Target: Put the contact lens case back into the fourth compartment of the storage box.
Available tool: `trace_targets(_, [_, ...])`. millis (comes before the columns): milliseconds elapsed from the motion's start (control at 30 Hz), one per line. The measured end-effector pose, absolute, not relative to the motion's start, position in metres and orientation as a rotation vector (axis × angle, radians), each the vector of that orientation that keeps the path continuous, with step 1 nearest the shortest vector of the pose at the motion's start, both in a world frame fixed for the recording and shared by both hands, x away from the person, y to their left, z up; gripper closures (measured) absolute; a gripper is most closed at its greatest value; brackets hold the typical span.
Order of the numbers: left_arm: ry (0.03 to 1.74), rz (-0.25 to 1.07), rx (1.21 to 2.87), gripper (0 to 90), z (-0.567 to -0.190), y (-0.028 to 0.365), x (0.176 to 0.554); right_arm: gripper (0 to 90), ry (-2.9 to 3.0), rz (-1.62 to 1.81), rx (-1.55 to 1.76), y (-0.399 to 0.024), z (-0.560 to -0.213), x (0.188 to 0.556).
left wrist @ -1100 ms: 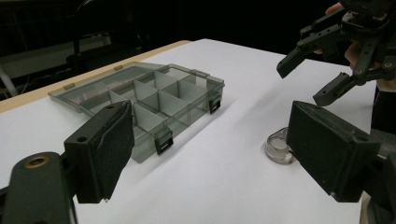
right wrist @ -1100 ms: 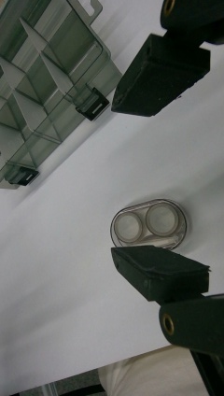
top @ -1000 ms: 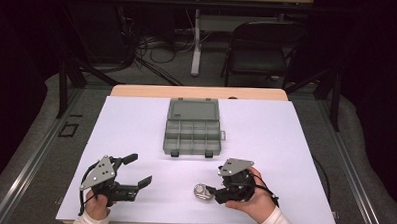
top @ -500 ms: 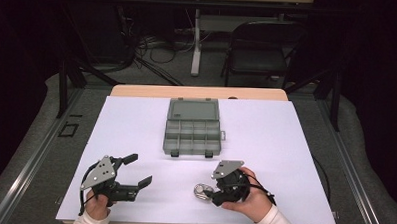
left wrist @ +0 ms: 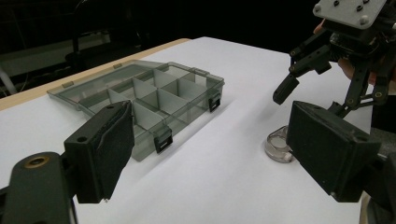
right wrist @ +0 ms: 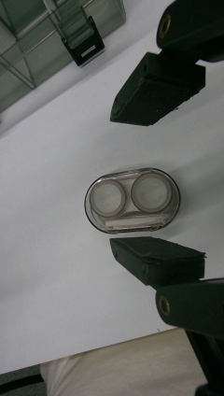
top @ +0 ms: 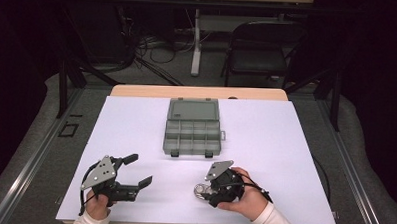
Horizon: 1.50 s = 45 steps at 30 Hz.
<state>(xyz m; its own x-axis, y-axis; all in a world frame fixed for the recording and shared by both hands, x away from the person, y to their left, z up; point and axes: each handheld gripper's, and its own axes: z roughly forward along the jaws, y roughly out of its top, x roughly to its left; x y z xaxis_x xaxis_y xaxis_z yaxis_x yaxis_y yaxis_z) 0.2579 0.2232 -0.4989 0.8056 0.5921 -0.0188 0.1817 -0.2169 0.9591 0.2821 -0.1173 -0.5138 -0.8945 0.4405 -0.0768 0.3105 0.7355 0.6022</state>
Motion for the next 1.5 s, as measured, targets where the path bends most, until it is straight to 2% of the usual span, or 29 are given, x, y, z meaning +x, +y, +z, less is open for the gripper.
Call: trace_targets(1500, [0.599,0.421,1.793,15.9,-0.5,0.222,0.259,34.8,2.823,0.766,0.561,-0.097,-0.527,0.289])
